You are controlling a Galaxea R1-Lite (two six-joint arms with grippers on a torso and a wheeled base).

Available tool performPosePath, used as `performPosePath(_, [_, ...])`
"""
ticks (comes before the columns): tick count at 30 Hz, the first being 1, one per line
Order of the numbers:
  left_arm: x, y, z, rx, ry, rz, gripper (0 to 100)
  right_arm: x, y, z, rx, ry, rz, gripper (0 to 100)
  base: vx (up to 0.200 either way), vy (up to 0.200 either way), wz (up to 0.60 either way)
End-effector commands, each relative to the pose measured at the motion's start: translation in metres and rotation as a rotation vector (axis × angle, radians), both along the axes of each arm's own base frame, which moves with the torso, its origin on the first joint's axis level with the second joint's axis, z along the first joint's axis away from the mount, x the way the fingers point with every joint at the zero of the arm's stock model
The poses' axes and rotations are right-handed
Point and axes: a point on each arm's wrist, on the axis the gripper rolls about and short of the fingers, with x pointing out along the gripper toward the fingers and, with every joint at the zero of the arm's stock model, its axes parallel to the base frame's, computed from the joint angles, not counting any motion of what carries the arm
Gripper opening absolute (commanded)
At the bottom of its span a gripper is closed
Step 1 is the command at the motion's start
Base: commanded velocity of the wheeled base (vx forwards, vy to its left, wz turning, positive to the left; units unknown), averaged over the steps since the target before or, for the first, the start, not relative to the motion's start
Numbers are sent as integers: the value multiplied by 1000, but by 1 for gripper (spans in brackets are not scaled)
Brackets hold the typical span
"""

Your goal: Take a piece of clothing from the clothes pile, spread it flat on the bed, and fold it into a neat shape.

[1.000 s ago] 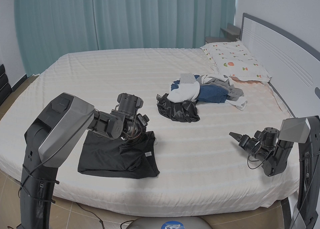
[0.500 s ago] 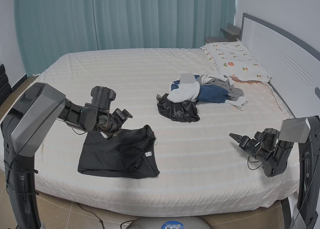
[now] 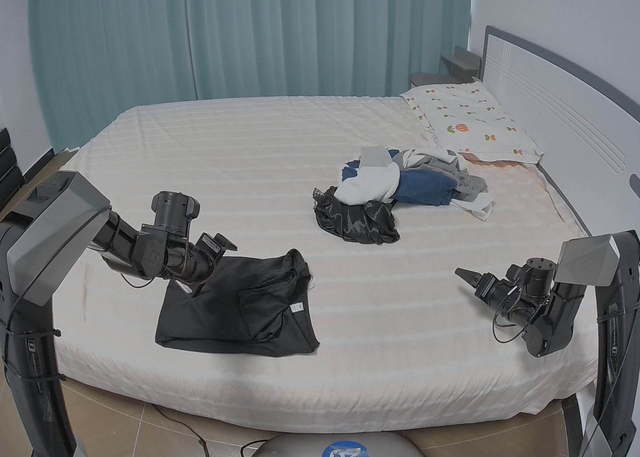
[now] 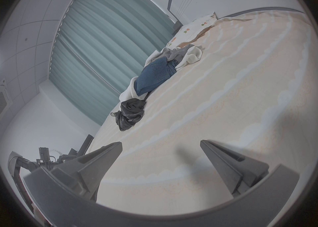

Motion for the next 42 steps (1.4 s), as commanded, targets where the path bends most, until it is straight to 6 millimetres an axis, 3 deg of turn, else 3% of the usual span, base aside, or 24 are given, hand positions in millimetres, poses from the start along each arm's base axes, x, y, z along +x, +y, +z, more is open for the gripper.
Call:
performPosePath(1, [-3, 6, 2, -34, -8, 17, 100, -1, 1, 0, 0, 2, 4, 100, 0, 0, 0])
performPosePath(3, [-3, 6, 2, -34, -8, 17, 100, -1, 1, 0, 0, 2, 4, 100, 0, 100, 0])
performPosePath(8, [-1, 30, 2, -87, -4, 36, 100, -4, 10, 4, -4, 0, 20, 100, 0, 200, 0])
performPosePath(25, [-1, 50, -1, -131, -4, 43, 100, -4, 15, 9, -53, -26, 26, 100, 0, 200, 0])
performPosePath(36, [-8, 58, -6, -149, 26, 45, 100, -7, 37, 34, -106, -83, 79, 100, 0, 200, 0])
performPosePath(42, [-10, 58, -7, -156, 31, 39, 100, -10, 54, 32, -174, -66, 141, 100, 0, 200, 0])
